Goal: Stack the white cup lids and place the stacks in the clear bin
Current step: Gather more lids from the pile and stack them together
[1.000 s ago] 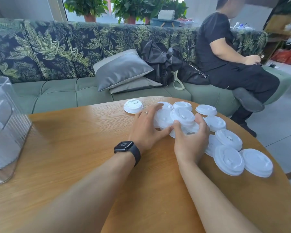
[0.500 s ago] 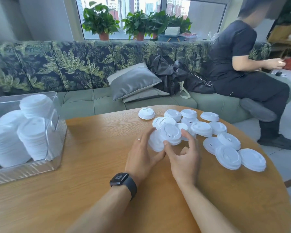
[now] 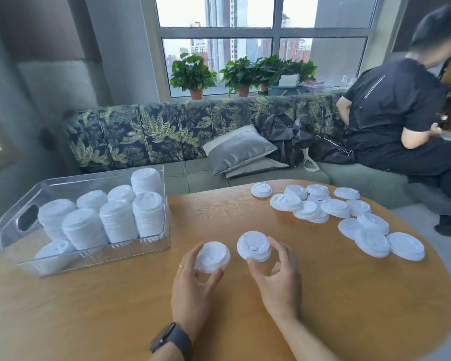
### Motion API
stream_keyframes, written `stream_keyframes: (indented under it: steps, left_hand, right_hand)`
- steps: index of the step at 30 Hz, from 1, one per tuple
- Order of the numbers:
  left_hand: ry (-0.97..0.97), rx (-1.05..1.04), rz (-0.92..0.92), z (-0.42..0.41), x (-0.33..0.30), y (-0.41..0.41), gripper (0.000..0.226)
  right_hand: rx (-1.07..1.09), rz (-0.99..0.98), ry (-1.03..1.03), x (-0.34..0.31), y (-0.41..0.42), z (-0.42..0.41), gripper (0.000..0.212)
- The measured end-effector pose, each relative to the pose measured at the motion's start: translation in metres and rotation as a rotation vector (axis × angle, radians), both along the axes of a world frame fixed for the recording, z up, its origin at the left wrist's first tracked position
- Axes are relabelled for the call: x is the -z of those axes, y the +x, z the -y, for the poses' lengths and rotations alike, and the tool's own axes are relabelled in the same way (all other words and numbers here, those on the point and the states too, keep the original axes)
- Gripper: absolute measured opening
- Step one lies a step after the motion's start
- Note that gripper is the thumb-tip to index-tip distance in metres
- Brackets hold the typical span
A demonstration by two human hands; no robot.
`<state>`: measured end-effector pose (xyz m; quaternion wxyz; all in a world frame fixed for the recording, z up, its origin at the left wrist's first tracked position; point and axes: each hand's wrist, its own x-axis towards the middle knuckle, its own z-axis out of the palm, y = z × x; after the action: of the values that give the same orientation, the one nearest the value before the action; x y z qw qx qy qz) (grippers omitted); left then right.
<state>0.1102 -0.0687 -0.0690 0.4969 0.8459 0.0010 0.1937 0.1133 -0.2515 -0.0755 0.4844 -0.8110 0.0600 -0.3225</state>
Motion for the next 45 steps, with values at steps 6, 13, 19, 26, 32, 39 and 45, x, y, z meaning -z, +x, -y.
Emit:
stream_keyframes:
  steps: [6, 13, 19, 26, 32, 39, 45]
  left_hand:
    - [-0.167, -0.034, -0.037, -0.025, -0.005, -0.027, 0.062]
    - [-0.224, -0.015, -0.075, -0.027, -0.003, -0.025, 0.069]
    - [-0.300, -0.010, -0.078, -0.028, -0.006, -0.025, 0.076]
    - [-0.273, -0.025, -0.069, -0.030, 0.000, -0.024, 0.076]
    - [-0.190, -0.001, -0.055, -0.025, -0.001, -0.025, 0.069]
    - [-0.118, 0.027, -0.029, -0.023, 0.001, -0.026, 0.082]
    - [-0.027, 0.071, -0.001, -0.023, 0.003, -0.026, 0.086]
  right_hand:
    - [-0.090, -0.038, -0.049, 0.001, -0.018, -0.034, 0.058]
    - [-0.234, 0.044, -0.198, -0.003, -0.033, -0.076, 0.051]
    - [-0.297, 0.150, -0.162, -0.004, -0.026, -0.085, 0.044]
    - [-0.415, -0.037, 0.291, -0.012, -0.029, -0.081, 0.028]
    - [-0.309, -0.272, 0.542, -0.014, -0.020, -0.068, 0.027]
    - [-0.552, -0.460, 1.099, -0.024, -0.011, -0.046, 0.042]
    - [-0.597, -0.490, 1.185, -0.025, -0.008, -0.043, 0.041]
